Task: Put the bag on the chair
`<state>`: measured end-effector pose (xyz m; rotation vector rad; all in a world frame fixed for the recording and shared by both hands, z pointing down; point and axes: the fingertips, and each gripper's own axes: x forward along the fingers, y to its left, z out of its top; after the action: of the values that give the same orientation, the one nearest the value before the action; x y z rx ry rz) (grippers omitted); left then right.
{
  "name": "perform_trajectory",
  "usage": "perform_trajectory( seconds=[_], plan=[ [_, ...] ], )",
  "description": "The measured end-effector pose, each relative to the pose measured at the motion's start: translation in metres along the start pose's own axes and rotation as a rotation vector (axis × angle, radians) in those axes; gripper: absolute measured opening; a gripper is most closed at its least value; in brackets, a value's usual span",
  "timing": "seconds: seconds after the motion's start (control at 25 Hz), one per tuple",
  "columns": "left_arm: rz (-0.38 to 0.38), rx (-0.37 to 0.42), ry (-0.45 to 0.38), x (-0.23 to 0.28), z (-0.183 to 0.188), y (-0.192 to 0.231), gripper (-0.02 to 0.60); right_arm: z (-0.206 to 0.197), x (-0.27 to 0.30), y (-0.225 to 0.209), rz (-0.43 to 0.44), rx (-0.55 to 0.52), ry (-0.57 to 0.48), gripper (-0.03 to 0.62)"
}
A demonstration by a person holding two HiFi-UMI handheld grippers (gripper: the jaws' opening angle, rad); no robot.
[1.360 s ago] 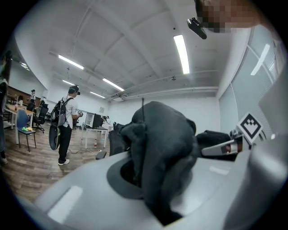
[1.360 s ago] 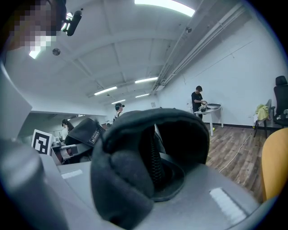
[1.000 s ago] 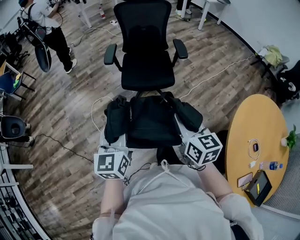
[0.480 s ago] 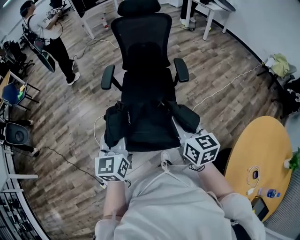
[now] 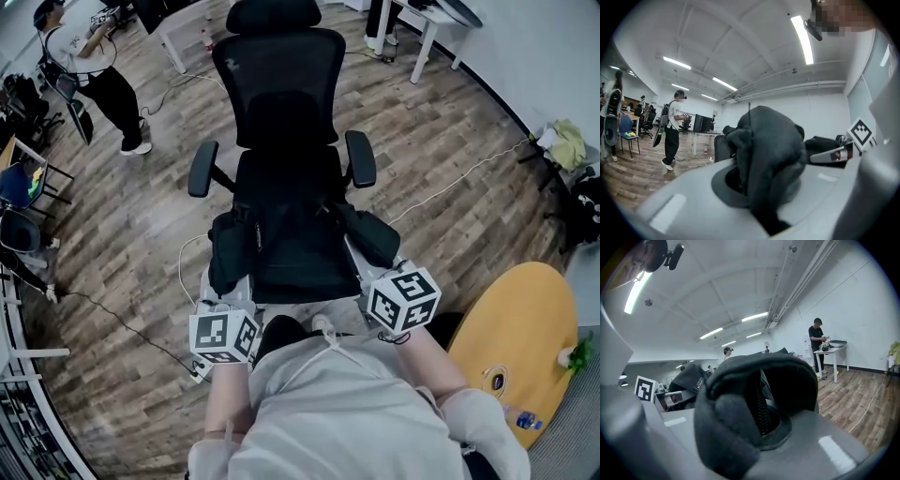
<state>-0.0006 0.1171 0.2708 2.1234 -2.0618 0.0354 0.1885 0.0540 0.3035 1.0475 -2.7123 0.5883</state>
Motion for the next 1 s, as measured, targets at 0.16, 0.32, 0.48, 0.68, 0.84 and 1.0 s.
perform_trajectory(
  seconds=[0.16, 0.32, 0.48, 0.68, 0.84, 1.0],
  plan=[
    [-0.008, -0.011, 0.042, 0.038, -0.007, 0.013, 0.028, 0.001, 0.032, -0.019, -0.009, 0.023, 0.035, 0.028],
    [-0.033, -0.018, 0.073, 0.085, -0.011, 0.038, 0.029, 0.006, 0.076, -0.035, -0.032, 0.042, 0.058, 0.028],
    [-0.071, -0.029, 0.091, 0.143, -0.007, 0.063, 0.029, 0.023, 0.124, -0.057, -0.073, 0.055, 0.064, 0.028],
    [-0.119, -0.035, 0.104, 0.219, 0.002, 0.107, 0.029, 0.050, 0.196, -0.078, -0.123, 0.072, 0.057, 0.028],
    [-0.154, -0.042, 0.131, 0.272, 0.002, 0.143, 0.029, 0.060, 0.251, -0.091, -0.157, 0.094, 0.067, 0.028],
    [-0.182, -0.043, 0.164, 0.322, -0.006, 0.171, 0.029, 0.064, 0.301, -0.109, -0.184, 0.112, 0.080, 0.028]
  ],
)
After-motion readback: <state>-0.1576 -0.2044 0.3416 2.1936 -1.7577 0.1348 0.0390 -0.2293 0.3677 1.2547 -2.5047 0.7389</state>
